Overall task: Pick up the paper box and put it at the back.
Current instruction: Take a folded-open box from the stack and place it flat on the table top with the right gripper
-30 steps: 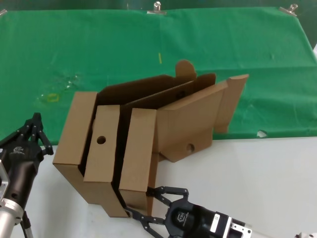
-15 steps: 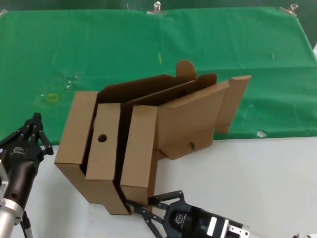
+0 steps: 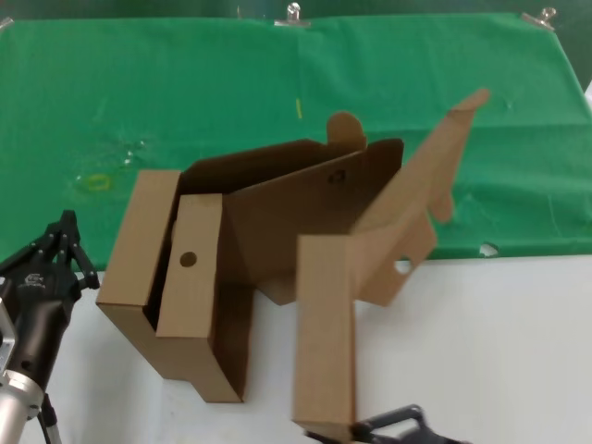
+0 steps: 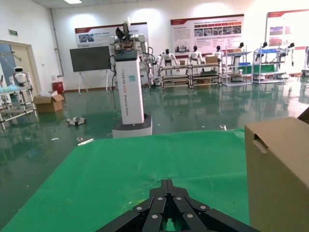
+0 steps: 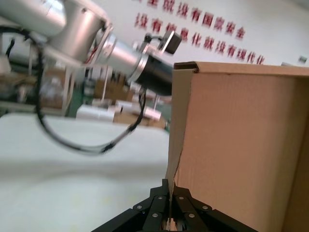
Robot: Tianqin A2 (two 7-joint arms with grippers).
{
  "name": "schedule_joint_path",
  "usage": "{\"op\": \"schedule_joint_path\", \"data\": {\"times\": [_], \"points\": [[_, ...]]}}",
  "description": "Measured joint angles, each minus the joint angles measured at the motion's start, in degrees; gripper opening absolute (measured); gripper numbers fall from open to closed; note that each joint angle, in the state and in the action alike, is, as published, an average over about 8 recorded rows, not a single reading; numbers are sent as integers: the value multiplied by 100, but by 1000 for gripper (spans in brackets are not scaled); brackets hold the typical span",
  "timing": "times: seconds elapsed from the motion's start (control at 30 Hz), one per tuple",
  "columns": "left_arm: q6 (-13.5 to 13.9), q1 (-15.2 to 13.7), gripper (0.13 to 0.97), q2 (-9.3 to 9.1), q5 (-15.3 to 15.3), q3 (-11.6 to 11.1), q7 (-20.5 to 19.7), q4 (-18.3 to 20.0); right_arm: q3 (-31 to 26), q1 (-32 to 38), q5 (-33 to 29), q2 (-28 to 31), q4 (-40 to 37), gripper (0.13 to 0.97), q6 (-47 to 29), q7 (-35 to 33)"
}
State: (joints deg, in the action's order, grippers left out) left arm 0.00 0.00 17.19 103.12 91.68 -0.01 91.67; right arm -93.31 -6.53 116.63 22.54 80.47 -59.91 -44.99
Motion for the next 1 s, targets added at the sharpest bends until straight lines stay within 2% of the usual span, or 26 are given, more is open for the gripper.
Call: {"op": "schedule_joint_path", "data": {"times": [0.27, 0.4, 0.5, 0.6, 0.77, 1.0], "points": [[0, 0, 143, 0, 0, 0, -2, 0, 1049, -855, -60, 974, 665, 149, 328, 88], [0, 0, 143, 0, -1, 0, -3, 0, 1511, -815, -281, 1357, 581, 149, 880, 254], [0, 0, 143, 0, -1, 0, -3, 0, 1607, -556, -552, 1572, 410, 149, 1385, 476], [0, 0, 143, 0, -1, 0, -3, 0, 1456, -134, -945, 1727, 178, 149, 1885, 728], [0, 0, 143, 0, -2, 0, -2, 0, 794, 776, -1903, 1846, -327, 149, 2564, 1198], [0, 0, 143, 0, -2, 0, -2, 0, -140, 1874, -3353, 1736, -939, 148, 3027, 1979]]}}
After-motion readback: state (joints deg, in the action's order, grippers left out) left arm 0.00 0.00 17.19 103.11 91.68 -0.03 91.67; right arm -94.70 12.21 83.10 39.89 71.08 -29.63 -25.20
